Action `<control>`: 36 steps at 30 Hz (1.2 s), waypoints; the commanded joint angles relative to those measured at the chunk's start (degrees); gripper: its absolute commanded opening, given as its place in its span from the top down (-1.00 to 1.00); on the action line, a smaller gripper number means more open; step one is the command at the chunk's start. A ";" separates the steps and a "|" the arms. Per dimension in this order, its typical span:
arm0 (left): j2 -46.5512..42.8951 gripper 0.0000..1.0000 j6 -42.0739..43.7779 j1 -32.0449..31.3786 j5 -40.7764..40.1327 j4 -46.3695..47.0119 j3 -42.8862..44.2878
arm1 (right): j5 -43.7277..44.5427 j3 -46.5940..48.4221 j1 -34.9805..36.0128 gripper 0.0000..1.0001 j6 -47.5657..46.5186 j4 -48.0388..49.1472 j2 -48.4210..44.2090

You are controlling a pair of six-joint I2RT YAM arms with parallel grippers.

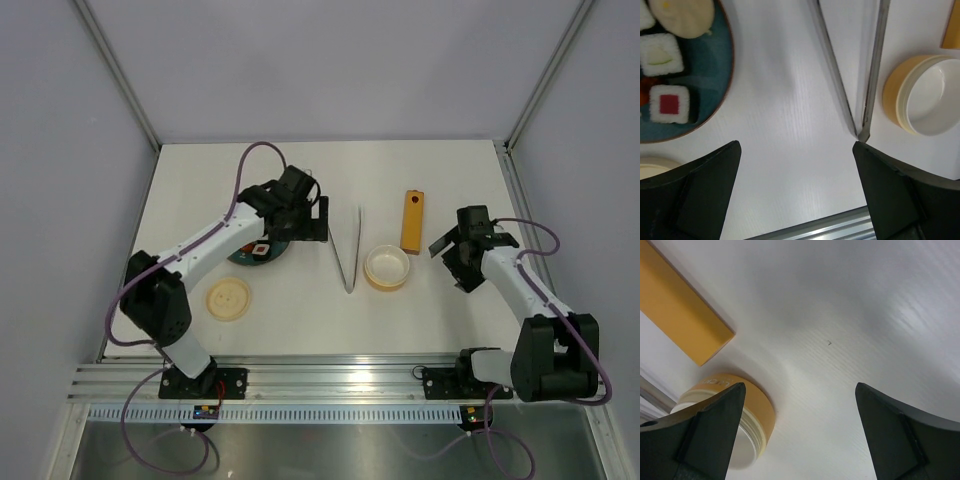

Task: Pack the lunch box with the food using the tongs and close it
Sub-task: Pick up the clamp at the center of the board.

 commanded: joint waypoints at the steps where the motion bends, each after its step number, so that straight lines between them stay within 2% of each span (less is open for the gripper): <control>1: 6.36 -0.98 -2.46 -2.61 -2.14 0.92 8.48 | 4.95 2.14 -1.92 -0.99 -2.13 -5.49 -6.52; 5: 15.94 -0.98 -2.90 -5.16 -1.88 -0.58 15.36 | 6.88 2.58 -1.83 -0.99 -3.36 -8.75 -10.48; 13: 24.13 -0.98 -5.27 -8.33 1.10 1.09 18.70 | 9.44 0.74 -1.92 -0.99 -3.01 -11.66 -14.97; 28: 29.85 -0.98 -7.21 -9.91 1.55 3.99 17.57 | 6.19 -1.54 -1.83 -0.99 -3.27 -10.52 -16.90; 32: 32.22 -0.96 -7.56 -10.00 -0.82 2.59 20.54 | 5.04 -2.16 -1.92 -0.99 -3.27 -10.08 -17.26; 36: 34.15 -0.83 -7.74 -9.91 -4.77 2.32 21.61 | 4.25 -2.25 -1.92 -0.99 -3.27 -9.90 -17.26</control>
